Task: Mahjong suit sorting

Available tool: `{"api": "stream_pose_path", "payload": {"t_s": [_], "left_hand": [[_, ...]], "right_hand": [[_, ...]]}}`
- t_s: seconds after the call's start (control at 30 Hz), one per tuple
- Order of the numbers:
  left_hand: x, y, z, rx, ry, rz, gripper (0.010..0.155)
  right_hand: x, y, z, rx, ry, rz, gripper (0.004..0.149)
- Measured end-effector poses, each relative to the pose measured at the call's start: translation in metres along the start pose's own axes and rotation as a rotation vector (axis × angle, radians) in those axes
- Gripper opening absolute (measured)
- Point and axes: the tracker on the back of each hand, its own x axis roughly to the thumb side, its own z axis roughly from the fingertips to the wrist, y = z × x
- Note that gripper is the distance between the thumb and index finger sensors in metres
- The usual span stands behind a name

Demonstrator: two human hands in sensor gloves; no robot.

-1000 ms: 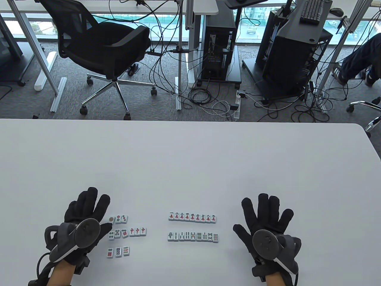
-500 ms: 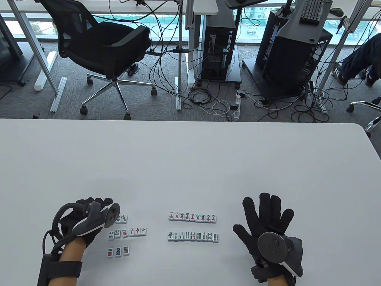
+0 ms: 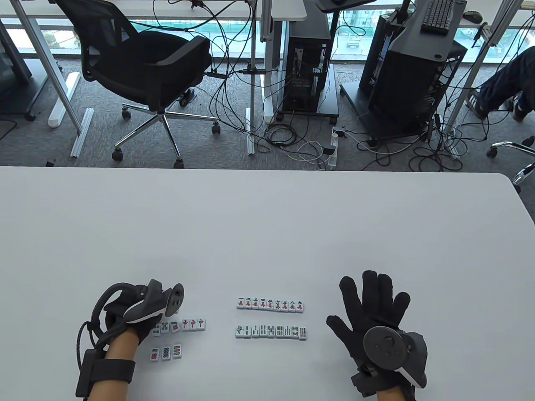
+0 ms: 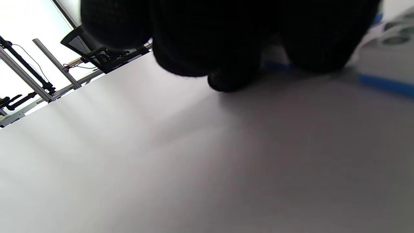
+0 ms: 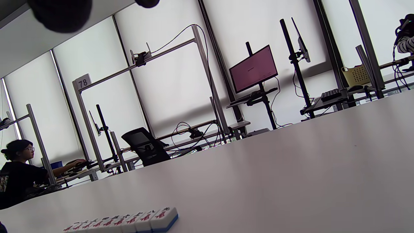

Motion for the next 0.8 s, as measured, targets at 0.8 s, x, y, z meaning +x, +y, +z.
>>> {"api": "stream_pose_path", "payload": {"t_s": [0.8], "left_hand": [[0.142, 0.06, 0.076, 0.154, -0.361, 0.026, 0.062]], "right_hand": [[0.004, 0.005, 0.001, 0.024, -0.038, -0.023, 0.076]]}}
